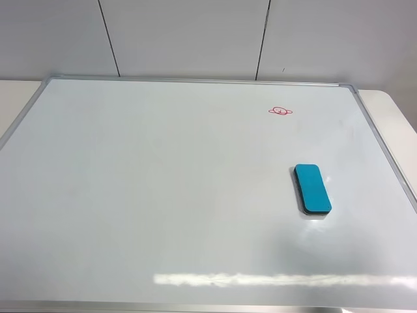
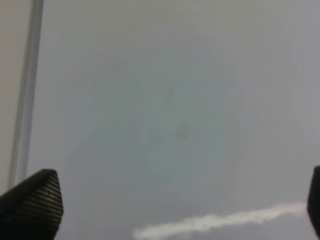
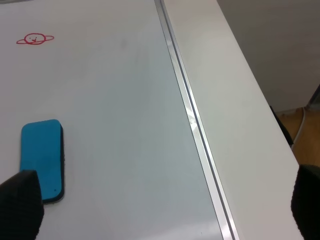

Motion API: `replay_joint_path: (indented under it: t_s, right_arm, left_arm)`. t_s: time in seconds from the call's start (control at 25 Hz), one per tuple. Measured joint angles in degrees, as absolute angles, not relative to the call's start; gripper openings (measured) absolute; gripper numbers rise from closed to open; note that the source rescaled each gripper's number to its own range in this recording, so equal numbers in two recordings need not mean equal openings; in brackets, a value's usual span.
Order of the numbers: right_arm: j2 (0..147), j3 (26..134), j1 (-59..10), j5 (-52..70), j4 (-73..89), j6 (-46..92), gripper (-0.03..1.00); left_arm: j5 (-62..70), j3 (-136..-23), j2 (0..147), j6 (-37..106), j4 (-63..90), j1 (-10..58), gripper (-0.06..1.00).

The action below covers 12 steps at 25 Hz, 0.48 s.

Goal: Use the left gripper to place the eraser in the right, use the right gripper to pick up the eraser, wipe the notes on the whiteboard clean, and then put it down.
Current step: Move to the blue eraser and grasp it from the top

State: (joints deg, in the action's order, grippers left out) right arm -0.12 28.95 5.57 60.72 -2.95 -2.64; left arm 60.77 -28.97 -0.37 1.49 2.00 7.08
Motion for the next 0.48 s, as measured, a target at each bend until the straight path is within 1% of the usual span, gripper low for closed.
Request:
replay_joint_path:
  t_s: [0.48]
  right_arm:
    - [-0.1, 28.9, 5.6, 60.7, -3.0, -2.6, 1.0]
  left_arm:
    - [60.8, -29.0, -0.4, 1.3, 2.0, 7.1, 1.0]
